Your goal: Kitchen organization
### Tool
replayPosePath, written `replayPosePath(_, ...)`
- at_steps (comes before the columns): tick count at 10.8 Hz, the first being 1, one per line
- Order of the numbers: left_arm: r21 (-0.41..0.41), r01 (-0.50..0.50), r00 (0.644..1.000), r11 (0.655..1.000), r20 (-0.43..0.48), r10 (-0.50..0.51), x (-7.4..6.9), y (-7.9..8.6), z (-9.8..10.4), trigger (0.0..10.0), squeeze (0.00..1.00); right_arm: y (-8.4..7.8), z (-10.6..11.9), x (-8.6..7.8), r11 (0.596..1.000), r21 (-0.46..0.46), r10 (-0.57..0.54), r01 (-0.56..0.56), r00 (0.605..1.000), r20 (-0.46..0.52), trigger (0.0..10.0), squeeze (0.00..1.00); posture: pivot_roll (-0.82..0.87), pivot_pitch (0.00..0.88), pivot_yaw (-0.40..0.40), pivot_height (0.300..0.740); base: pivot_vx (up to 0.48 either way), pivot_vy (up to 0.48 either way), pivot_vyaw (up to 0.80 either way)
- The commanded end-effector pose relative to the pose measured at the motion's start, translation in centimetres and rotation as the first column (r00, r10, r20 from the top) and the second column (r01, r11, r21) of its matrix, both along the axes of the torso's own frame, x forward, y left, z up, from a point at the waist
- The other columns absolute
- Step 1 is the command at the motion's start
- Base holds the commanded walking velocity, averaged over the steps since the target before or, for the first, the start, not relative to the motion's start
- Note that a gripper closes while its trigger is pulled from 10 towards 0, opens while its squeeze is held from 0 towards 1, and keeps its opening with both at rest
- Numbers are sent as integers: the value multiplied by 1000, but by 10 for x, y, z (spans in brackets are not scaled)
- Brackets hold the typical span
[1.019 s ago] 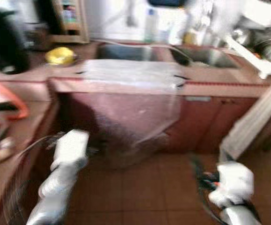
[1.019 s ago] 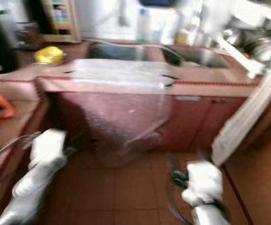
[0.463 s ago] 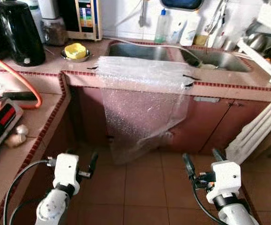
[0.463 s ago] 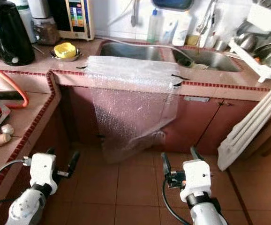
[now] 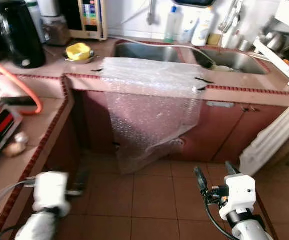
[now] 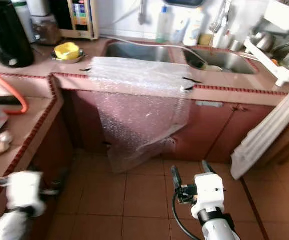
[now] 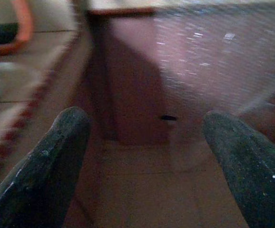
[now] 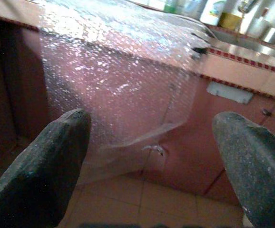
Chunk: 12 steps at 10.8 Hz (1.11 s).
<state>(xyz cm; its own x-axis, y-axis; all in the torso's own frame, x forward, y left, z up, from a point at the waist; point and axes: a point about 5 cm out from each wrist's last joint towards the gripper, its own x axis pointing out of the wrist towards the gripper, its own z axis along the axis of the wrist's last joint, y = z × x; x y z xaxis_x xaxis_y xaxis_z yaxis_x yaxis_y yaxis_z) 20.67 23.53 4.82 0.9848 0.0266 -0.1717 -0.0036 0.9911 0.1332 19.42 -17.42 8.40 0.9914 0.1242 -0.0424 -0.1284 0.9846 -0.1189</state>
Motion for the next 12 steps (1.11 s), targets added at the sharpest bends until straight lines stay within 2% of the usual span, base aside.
replayPosePath(1,-2,-54,998,999,15,54,1,12,5,10000,0,-3,3,1,1000,-1,5,-5,1000,2,10000,0,107,0,-83,740,0,0,0)
replayPosePath(2,-7,-84,996,996,10,84,1,19,4,10000,0,-4,3,2,1000,-4,11,-11,1000,1,10000,0,109,0,-86,740,0,0,0)
replayPosePath(3,-17,-119,992,993,28,119,9,24,8,10000,0,-4,4,7,1000,-8,20,-20,1000,9,10000,0,113,0,-89,740,0,0,0)
replayPosePath(5,-20,-82,991,996,104,83,26,6,29,10000,0,-2,5,8,1000,-5,21,-21,1000,15,10000,0,111,0,-86,740,0,0,0)
replayPosePath(6,-10,-67,992,998,109,68,33,-4,34,10000,0,-2,6,8,1000,-2,12,-12,1000,19,10000,0,96,0,-75,740,0,0,0)
replayPosePath(9,-17,-22,993,1000,113,24,42,-16,37,10000,0,-7,9,15,1000,-15,-5,5,999,43,10000,0,75,0,-59,740,0,0,0)
replayPosePath(12,-41,2,995,999,103,2,47,-22,34,10000,0,-3,5,11,1000,-7,-3,3,1000,30,10000,0,74,0,-66,740,90,0,0)
